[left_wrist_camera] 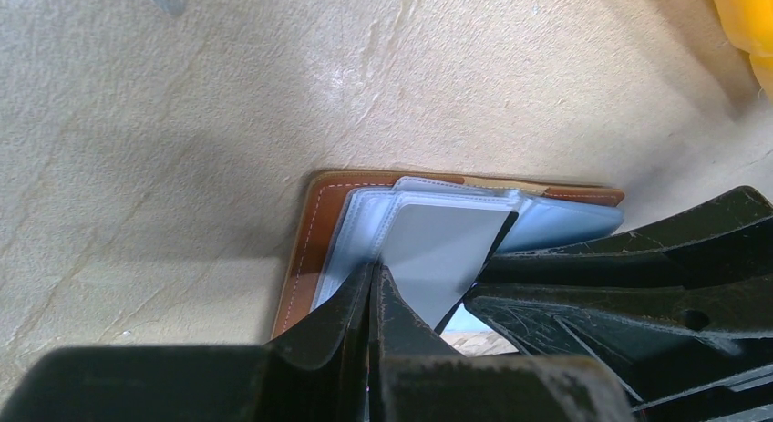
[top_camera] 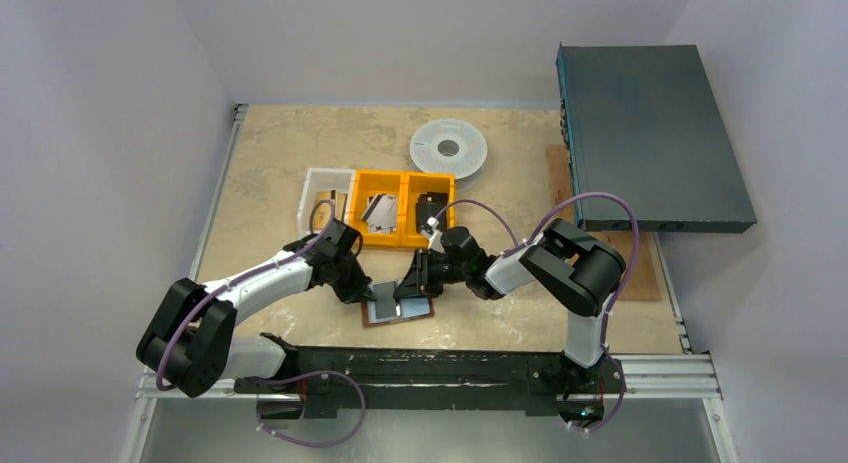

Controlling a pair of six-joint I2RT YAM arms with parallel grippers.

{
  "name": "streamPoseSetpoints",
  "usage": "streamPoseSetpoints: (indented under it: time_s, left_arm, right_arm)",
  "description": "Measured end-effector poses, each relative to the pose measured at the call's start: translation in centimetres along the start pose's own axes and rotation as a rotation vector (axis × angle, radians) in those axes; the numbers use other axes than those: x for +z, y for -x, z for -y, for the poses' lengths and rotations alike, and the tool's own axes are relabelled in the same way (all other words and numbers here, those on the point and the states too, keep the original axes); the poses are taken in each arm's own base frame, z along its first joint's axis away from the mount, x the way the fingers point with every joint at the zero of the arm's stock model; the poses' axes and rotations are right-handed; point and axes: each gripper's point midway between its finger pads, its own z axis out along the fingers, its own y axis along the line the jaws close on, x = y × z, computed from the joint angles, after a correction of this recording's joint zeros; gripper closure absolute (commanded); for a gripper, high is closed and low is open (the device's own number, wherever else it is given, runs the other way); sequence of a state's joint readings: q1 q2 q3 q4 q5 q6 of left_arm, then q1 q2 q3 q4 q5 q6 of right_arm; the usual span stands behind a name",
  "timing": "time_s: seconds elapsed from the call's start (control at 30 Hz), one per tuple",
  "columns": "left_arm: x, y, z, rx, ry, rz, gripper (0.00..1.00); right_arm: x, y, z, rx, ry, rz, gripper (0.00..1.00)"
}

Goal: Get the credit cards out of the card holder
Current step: Remove the credit card from the card holder.

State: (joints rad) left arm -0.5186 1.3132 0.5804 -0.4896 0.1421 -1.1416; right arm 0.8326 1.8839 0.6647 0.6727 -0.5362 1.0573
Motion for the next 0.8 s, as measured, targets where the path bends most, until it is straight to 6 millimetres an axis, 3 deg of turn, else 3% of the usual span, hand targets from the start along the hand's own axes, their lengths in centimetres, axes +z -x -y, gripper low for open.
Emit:
streamPoseSetpoints:
  time_s: [0.53,0.8]
  left_arm:
    - [-0.02,0.01,-0.04,0.0,0.0,0.002,1.0]
    - [-0.04,0.0,-0.13,-0.001,0.004,0.002,1.0]
  right_arm:
    - [-0.08,-0.01,0.17,-0.007,-0.002,0.0,0.96]
    - [-0.57,0.11,0.87,-0.003,-0.085,0.0,1.0]
